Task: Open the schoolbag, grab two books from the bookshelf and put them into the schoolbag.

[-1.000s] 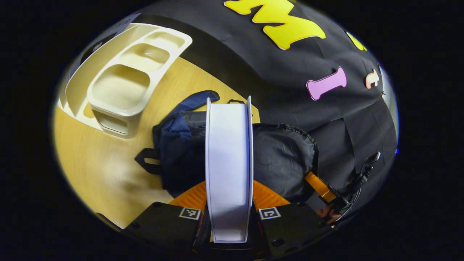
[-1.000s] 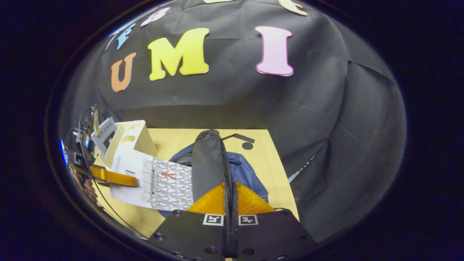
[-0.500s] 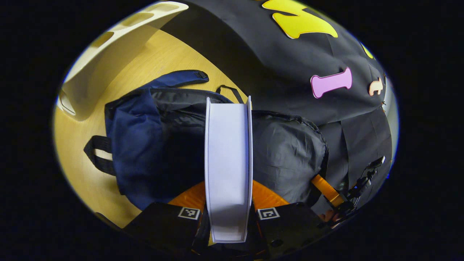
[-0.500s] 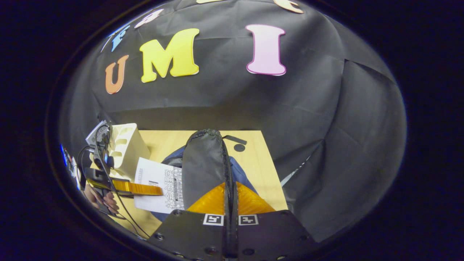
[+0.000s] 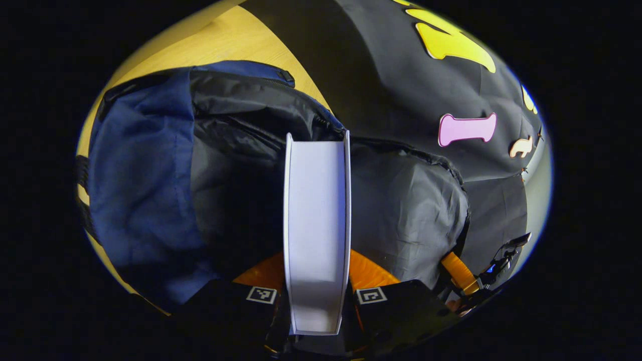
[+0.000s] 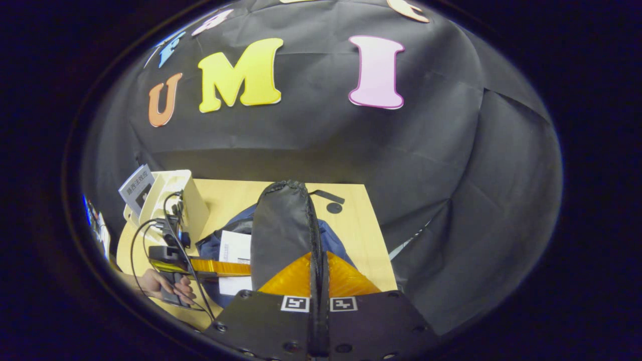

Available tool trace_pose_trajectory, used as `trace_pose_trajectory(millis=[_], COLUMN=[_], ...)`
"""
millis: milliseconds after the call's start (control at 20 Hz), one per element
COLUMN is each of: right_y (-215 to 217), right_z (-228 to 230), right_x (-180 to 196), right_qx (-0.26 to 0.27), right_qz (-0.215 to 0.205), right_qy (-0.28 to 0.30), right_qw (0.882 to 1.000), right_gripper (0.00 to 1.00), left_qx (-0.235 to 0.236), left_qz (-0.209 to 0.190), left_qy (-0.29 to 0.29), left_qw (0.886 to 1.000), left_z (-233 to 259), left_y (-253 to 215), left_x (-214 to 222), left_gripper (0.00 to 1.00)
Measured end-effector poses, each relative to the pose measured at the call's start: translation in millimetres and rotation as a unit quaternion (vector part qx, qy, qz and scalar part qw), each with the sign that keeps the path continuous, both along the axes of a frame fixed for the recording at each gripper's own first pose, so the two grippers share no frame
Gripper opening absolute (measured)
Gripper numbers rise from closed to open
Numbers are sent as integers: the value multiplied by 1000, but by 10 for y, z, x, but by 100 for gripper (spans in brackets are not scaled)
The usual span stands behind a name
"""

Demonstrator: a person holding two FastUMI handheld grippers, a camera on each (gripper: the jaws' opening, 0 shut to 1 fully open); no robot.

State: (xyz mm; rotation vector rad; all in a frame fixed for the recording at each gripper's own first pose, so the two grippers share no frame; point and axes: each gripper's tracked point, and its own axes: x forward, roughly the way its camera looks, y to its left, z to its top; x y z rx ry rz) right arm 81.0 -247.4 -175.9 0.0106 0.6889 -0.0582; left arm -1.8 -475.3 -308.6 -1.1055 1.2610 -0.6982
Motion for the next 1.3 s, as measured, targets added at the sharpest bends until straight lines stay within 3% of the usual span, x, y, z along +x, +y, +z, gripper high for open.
trace_pose_trajectory(millis=[100,150,200,250,300,350,400,450,550,850,1000,1300], right_y=[-3,-7,-2,4,9,2,7,15,20,119,154,306], right_z=[5,6,-4,-24,-47,-63,-76,-78,-105,-137,-143,-120], right_x=[-3,-1,-2,-9,-11,-16,-15,-11,-6,-14,-30,-83], right_qx=[-2,-2,0,2,6,7,9,11,14,19,23,17], right_qz=[2,2,3,2,1,1,1,0,0,4,-1,1], right_qy=[2,2,3,6,8,9,11,11,12,10,7,-1], right_qw=[1000,1000,1000,1000,1000,1000,1000,1000,1000,1000,1000,1000], right_gripper=[0,0,3,0,0,0,3,0,0,0,0,0], left_qx=[4,22,26,38,51,67,85,102,112,201,267,400], left_qz=[-1,-5,-14,-14,-18,-21,-26,-36,-34,-65,-93,-121], left_qy=[-1,-3,-5,1,12,23,32,46,54,28,-26,-113], left_qw=[1000,1000,1000,999,998,997,996,993,992,977,959,901], left_z=[-52,-129,-149,-186,-258,-327,-405,-472,-433,-247,17,426], left_y=[-24,-24,-29,-3,-1,38,92,155,229,700,1071,1988], left_x=[13,10,-10,15,-7,-22,-41,-95,-96,-132,-130,-114], left_gripper=[45,54,49,66,59,80,84,82,96,98,98,97])
